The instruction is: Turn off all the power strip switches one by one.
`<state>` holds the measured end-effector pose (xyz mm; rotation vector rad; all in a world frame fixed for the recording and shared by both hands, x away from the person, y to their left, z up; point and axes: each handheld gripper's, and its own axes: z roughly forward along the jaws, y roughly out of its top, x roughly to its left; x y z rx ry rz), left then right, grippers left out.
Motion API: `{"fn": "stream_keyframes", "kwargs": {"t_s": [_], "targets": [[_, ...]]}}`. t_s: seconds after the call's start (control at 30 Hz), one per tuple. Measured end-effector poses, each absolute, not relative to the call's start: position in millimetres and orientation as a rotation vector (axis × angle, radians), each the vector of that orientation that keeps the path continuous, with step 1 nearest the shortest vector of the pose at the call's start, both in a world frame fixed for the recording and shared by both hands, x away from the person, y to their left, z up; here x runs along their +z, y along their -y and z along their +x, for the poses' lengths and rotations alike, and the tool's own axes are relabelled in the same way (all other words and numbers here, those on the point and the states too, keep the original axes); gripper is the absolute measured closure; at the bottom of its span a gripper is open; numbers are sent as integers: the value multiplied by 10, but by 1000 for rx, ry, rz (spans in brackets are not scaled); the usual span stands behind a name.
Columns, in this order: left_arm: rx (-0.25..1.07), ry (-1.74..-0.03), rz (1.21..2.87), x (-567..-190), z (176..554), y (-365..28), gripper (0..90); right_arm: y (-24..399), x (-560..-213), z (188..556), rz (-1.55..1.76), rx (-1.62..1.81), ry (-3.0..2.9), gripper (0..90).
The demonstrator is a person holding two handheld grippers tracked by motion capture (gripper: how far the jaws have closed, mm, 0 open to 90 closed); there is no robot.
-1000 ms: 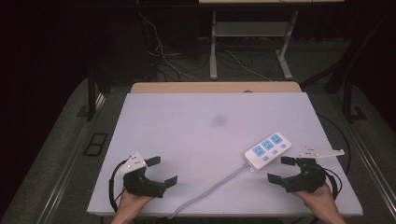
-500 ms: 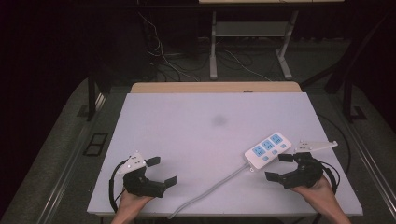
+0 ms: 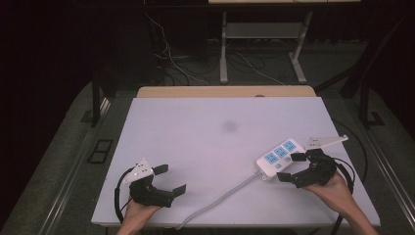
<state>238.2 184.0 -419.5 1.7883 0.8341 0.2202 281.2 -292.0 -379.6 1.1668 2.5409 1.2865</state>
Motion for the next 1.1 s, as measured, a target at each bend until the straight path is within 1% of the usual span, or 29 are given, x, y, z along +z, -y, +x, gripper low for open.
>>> {"fn": "stream_keyframes", "kwargs": {"t_s": [0.63,1.1], "targets": [[220,-836,1790,-4199,2387,-1831,0,2913,-3689,3055,1096,1191,-2608,6],[221,-834,1788,-4199,2390,-1834,0,2881,-3757,3206,1053,1156,-2647,6]]}}
